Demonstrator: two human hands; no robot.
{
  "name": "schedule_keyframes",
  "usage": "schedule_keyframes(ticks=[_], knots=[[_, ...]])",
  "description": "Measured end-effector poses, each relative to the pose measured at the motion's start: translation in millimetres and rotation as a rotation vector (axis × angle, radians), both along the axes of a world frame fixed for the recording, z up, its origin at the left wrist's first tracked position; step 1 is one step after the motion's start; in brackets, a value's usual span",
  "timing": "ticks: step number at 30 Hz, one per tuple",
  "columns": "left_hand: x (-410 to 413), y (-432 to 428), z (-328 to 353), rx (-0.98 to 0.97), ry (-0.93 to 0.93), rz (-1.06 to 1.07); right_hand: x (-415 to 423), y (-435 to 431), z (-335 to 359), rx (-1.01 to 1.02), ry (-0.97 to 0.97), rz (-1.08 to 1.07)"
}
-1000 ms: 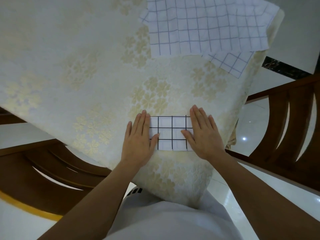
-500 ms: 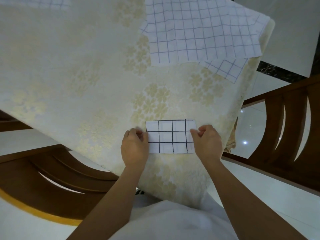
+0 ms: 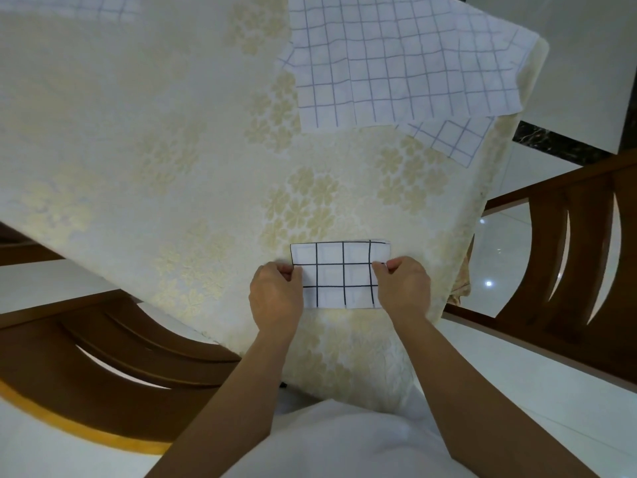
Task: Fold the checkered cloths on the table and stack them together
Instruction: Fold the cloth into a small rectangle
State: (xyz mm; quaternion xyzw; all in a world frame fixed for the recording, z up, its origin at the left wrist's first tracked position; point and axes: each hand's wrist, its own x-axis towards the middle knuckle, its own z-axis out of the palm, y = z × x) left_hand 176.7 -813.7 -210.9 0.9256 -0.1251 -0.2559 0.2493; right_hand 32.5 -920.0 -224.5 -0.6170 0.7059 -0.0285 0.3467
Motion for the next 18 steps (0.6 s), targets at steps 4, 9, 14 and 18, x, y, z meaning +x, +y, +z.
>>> schedule_keyframes(ticks=[4,9,14,18], knots=[[5.6,-3.2,-0.7,0.025,0.059,-0.019,3.8,0.8,-4.8,0.011,0.012,0.038],[5.5,-3.8,4.8,0.002,0.089,-0.051,2.4,6.5,0.0,-0.022,0.037,0.104],[6.2,2.3,10.5,-0.098,0.164,-0.038,-1.8,10.4,8.0,-0.009,-0.124,0.059],[6.4,6.6,19.6,-0.251,0.336,0.062,-8.7,10.8,24.8,-0.019,-0.274,0.008]])
